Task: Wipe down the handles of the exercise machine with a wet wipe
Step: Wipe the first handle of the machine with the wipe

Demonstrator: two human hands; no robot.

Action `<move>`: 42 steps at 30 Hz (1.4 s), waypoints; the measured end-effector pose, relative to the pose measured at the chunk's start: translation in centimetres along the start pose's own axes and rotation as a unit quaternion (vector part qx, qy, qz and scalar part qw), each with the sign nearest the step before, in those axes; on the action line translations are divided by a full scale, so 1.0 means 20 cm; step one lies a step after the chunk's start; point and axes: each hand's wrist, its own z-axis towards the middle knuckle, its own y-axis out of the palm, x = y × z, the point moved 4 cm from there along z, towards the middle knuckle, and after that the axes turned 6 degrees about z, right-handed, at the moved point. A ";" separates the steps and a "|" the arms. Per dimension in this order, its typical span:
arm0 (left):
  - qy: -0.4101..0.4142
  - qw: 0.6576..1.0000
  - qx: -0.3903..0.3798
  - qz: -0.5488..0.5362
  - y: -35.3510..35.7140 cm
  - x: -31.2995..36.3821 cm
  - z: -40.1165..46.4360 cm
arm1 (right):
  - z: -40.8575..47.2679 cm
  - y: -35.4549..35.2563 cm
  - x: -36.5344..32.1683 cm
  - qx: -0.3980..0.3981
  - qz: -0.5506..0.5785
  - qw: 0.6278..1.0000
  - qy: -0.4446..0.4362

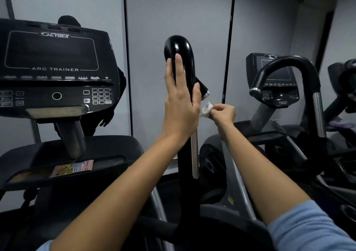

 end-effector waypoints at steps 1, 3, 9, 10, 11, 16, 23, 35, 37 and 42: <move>0.003 1.000 0.001 0.000 0.00 0.00 0.00 | 0.01 -0.01 0.00 0.009 0.027 0.999 0.014; 0.006 1.000 0.003 0.000 0.00 0.00 0.00 | 0.03 0.02 -0.04 0.001 0.092 0.995 0.044; -0.001 1.000 0.003 0.002 -0.01 0.00 0.00 | -0.05 0.10 -0.09 -0.088 0.191 0.974 0.083; -0.001 1.000 0.004 0.003 -0.01 0.00 0.00 | -0.06 0.10 -0.06 -0.109 0.164 0.977 0.086; -0.001 1.000 0.003 0.003 -0.01 0.00 0.00 | -0.05 0.08 -0.05 -0.112 0.127 0.982 0.086; 0.003 1.000 0.002 0.000 -0.01 0.01 0.00 | 0.00 -0.02 -0.30 0.057 -0.152 0.972 -0.168; -0.001 1.000 0.002 0.005 -0.01 0.01 0.00 | -0.15 0.15 -0.36 -0.063 -0.252 0.893 -0.367; 0.000 1.000 -0.001 -0.003 0.00 0.00 0.00 | -0.10 0.18 -0.52 -0.068 -0.328 0.866 -0.372; -0.002 1.000 -0.001 -0.006 0.00 0.00 0.00 | -0.09 0.18 -0.44 -0.069 -0.338 0.859 -0.377; -0.009 1.000 -0.014 0.008 0.00 0.01 0.00 | -0.12 -0.03 -0.38 -0.058 -0.371 0.869 -0.322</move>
